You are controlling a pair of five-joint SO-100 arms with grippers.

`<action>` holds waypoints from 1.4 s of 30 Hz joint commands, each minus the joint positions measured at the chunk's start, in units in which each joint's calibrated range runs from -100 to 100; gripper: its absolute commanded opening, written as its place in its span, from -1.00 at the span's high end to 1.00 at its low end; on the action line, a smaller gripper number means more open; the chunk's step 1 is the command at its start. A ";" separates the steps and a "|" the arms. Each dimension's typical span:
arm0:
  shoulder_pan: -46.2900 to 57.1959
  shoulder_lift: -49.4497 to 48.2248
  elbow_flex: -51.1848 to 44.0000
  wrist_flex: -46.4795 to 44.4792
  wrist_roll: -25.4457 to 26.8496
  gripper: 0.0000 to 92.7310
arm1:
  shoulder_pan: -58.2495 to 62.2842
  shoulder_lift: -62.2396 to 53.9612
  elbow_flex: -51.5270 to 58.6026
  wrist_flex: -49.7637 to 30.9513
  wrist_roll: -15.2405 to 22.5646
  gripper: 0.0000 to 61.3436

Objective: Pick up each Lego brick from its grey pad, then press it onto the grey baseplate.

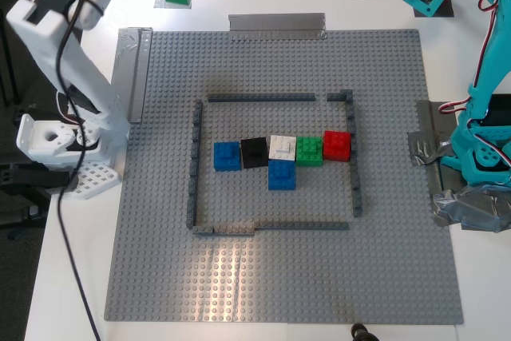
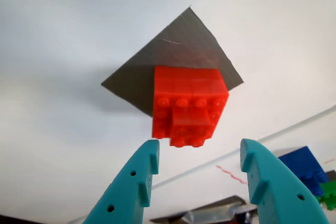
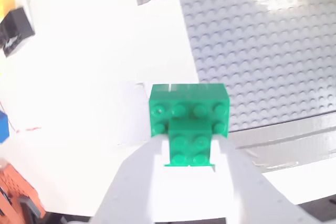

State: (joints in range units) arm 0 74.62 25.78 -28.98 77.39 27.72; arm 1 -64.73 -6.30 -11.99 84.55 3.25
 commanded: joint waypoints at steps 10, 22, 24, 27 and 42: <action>0.64 -0.37 1.21 -1.07 -0.15 0.62 | 23.20 -25.71 24.23 0.15 -3.62 0.99; 1.15 -0.29 2.20 -3.43 -0.20 0.63 | 44.96 -25.28 32.62 -5.30 -4.15 1.00; 1.22 -0.29 3.02 -3.51 -0.20 0.63 | 46.48 -24.25 32.17 -7.58 -4.20 1.00; 1.22 -0.29 3.29 -3.51 -0.20 0.63 | 47.64 -22.54 31.00 -11.65 -4.93 1.00; 1.22 -0.29 4.55 -5.87 -0.40 0.63 | 50.69 -13.01 33.08 -27.60 -7.96 1.00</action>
State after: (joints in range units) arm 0 75.21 25.78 -25.07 73.65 27.62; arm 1 -15.36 -19.95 21.47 60.50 -4.28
